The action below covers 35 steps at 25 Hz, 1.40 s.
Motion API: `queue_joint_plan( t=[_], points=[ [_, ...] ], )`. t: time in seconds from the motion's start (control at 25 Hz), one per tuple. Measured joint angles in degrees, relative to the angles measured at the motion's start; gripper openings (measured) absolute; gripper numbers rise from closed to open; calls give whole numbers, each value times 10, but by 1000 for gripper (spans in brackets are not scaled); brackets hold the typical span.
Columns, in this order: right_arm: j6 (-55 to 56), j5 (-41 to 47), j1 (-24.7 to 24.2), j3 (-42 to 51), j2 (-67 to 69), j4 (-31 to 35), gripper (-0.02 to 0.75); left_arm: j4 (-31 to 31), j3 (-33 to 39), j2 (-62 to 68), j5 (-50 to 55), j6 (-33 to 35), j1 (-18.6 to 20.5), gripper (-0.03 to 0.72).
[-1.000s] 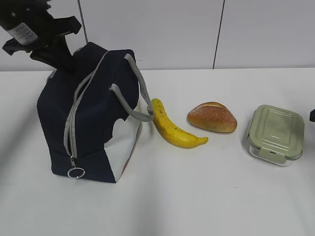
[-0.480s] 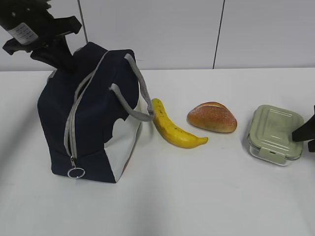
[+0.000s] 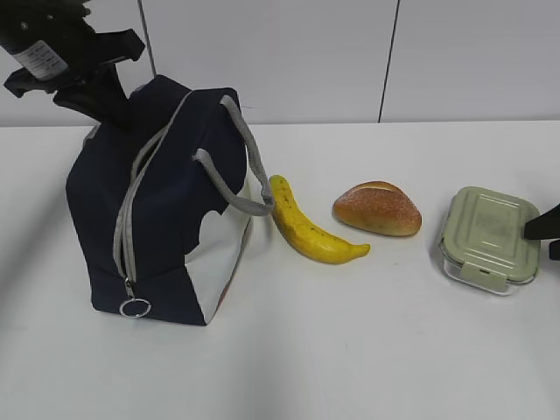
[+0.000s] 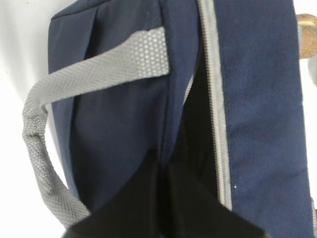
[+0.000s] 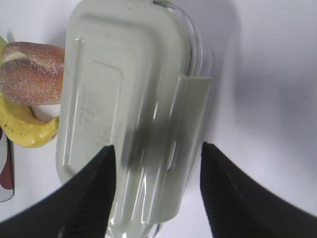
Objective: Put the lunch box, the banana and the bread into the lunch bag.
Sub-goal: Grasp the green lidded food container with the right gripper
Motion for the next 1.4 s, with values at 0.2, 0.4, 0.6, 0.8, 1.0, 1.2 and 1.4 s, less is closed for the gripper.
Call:
queue_joint_plan(
  t=[0.2, 0.4, 0.6, 0.8, 1.0, 1.2, 1.4],
  points=[
    [-18, -13, -1, -1, 1, 6, 404, 0, 0, 0, 0, 0, 0, -3],
    [-19, 13, -1, -5, 6, 16, 443, 1, 0, 0, 0, 0, 0, -3],
    [-19, 18, -1, -5, 23, 20, 549, 2, 0, 0, 0, 0, 0, -3],
    [-29, 20, -1, -5, 34, 33, 564, 2, 0, 0, 0, 0, 0, -3],
    [-49, 25, -1, -5, 39, 54, 554, 2, 0, 0, 1, 0, 0, -3],
    [-59, 38, -1, -5, 59, 67, 538, 2, 0, 0, 1, 0, 0, -3],
    [-83, 48, -1, -5, 74, 87, 483, 2, 0, 0, 1, 0, 0, -3]
  ],
)
